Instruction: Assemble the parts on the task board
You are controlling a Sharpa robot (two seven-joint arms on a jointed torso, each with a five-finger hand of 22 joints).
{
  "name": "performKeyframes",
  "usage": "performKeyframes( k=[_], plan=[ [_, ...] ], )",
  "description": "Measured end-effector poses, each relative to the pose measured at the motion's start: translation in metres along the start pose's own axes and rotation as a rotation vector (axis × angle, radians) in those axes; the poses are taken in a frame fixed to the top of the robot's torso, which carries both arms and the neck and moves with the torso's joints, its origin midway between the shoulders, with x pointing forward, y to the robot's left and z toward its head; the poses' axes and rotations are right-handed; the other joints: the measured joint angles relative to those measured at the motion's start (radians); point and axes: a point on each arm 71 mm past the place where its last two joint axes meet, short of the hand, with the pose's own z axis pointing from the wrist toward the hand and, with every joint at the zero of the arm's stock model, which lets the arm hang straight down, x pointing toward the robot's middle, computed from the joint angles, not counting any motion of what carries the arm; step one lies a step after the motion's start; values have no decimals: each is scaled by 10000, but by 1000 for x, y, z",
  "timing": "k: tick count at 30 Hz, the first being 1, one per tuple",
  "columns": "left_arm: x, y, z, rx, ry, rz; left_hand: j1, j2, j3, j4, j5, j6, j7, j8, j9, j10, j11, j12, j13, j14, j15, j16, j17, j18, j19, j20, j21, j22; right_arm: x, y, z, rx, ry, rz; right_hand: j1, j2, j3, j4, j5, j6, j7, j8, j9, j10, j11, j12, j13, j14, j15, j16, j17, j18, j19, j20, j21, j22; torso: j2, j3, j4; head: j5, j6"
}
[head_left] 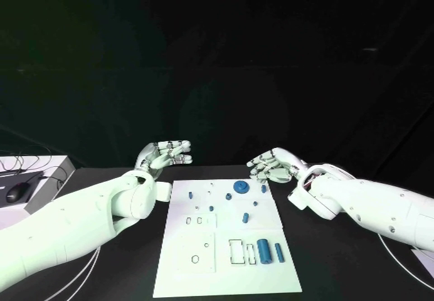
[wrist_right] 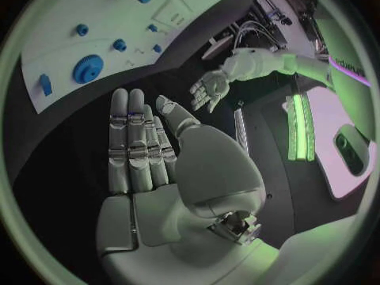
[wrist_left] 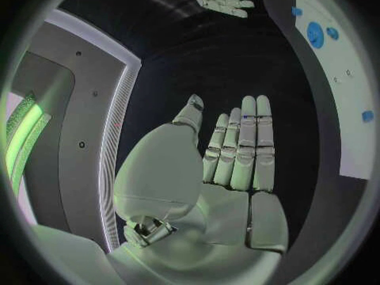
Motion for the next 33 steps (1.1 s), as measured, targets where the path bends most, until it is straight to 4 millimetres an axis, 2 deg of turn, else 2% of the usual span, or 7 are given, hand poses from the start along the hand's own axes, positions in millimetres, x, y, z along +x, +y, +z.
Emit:
performKeyframes(
  k=[6,7,9,14,18,24,33],
  plan=[
    [4,-11,-13,130,559,-14,-66,140,-274,-349,0,9,-9,-23,0,-1,0,0,0,219,-113,129,229,-146,233,-366,272,75,12,12,8,-229,688,-2084,-268,-333,49,-49,317,732,-287,0,36,1057,-402,8,74,956,-607,3037,1803,-245,1124,-755,2436,2144,194,-45,67,-30,16],
    [4,-12,-15,151,616,-17,-75,149,-298,-378,0,9,-9,-23,0,-1,0,0,0,236,-129,205,287,-147,267,-400,334,102,14,14,9,-245,751,-2353,-440,-505,204,-162,522,1072,-361,7,62,1439,-551,39,110,1200,-815,4923,3125,-425,1634,-1103,4331,4384,225,-51,82,-34,23],
    [5,-16,-17,199,716,-29,-75,149,-308,-439,0,9,-9,-23,-1,-1,1,0,0,197,-99,233,356,-156,225,-441,337,103,18,18,12,-270,878,-2946,-382,-563,434,-254,524,1276,-413,41,78,1559,-609,39,114,1243,-873,5785,3673,-513,1888,-1238,5276,5526,303,-68,121,-48,42],
    [8,-23,-22,316,905,-63,-115,189,-427,-559,0,43,-46,-23,-1,34,-36,1,-3,-126,-139,955,838,-318,725,-740,1313,619,28,30,18,-379,1033,-4033,-490,-790,818,-206,677,1397,-474,41,67,1469,-628,39,61,1184,-932,6730,4335,-522,2270,-1234,6316,7260,492,-110,234,-91,52],
    [9,-27,-25,360,1006,-48,-141,215,-479,-664,0,79,-82,-23,-1,70,-71,0,-3,-479,-184,1964,1532,-368,610,-861,2525,1411,34,41,22,-510,999,-4668,-817,-1117,806,-194,834,1022,-545,41,47,281,-312,39,50,1099,-751,6959,4493,-475,2387,-1124,6472,7678,649,-146,320,-141,52],
    [11,-29,-28,363,1136,-31,-208,282,-508,-693,0,79,-82,-23,0,69,-71,1,-3,-1169,-174,3049,2233,-125,-316,-782,3865,2334,38,53,26,-582,946,-5382,-767,-1283,492,60,1168,646,-744,40,68,-630,-175,517,120,992,-645,7371,4789,-422,2773,-943,6792,8455,848,-210,408,-218,58],
    [11,-28,-28,269,1235,-10,-247,321,-508,-693,0,78,-83,-23,0,69,-71,1,-3,-1309,-161,3342,2265,-42,-685,-664,4398,2615,41,62,28,-488,940,-6129,-820,-1336,616,349,1432,925,-578,40,76,-358,-265,822,102,957,-612,7753,5018,-417,3246,-899,7255,9730,1019,-291,511,-255,59]
  ],
)
